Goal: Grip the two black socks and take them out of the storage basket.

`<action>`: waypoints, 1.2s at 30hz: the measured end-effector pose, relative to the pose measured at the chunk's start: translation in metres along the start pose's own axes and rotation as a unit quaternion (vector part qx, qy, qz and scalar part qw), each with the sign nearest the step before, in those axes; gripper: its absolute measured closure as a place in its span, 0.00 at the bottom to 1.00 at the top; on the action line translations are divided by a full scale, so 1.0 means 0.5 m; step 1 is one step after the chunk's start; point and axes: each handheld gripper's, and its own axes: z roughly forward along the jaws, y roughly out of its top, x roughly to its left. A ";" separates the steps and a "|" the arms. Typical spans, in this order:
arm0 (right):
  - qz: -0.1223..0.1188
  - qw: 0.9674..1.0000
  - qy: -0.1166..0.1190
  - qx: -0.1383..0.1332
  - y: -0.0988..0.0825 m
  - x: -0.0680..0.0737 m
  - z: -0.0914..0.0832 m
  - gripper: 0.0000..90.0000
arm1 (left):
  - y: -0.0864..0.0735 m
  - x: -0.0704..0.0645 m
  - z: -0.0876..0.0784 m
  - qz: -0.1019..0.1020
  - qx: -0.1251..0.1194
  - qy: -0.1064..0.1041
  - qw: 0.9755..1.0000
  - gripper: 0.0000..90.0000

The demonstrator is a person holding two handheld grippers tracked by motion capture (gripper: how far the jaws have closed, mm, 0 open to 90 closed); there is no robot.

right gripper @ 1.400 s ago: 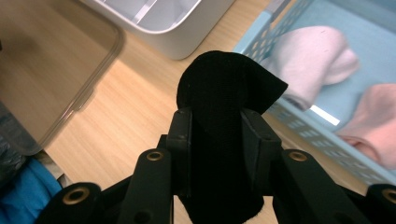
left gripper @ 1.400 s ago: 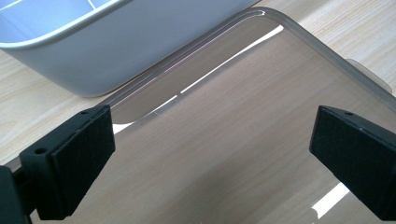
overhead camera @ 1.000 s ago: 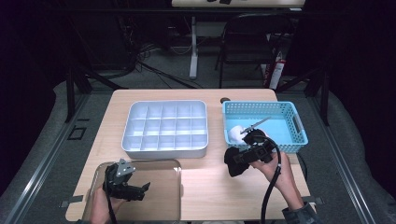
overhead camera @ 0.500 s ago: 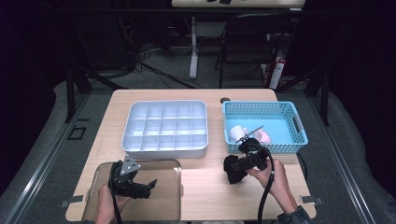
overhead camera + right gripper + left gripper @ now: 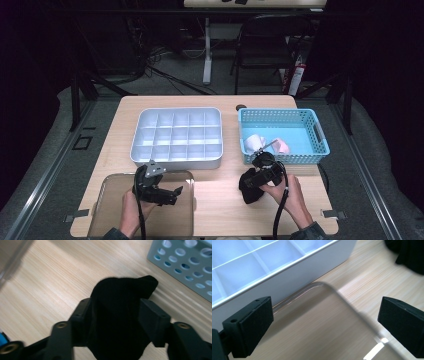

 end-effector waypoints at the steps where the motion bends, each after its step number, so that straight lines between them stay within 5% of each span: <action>1: -0.002 1.000 0.001 -0.001 -0.001 -0.002 -0.004 0.42 | 0.003 -0.006 0.004 0.003 0.000 -0.003 1.000 0.00; 9: 0.029 0.998 0.019 -0.058 -0.036 -0.014 -0.032 0.71 | -0.014 -0.017 0.028 0.019 0.016 -0.008 1.000 0.00; 13: 0.020 0.998 0.029 -0.053 -0.047 -0.014 -0.025 0.83 | -0.015 -0.017 0.030 0.023 0.018 -0.008 1.000 0.00; 23: 0.010 0.999 0.041 -0.016 -0.048 0.001 0.029 0.89 | -0.014 -0.037 0.048 0.037 0.027 -0.026 0.999 0.00; 36: 0.030 0.998 0.051 -0.024 -0.050 0.015 0.060 0.86 | -0.006 -0.065 0.073 0.046 0.028 -0.044 0.998 0.00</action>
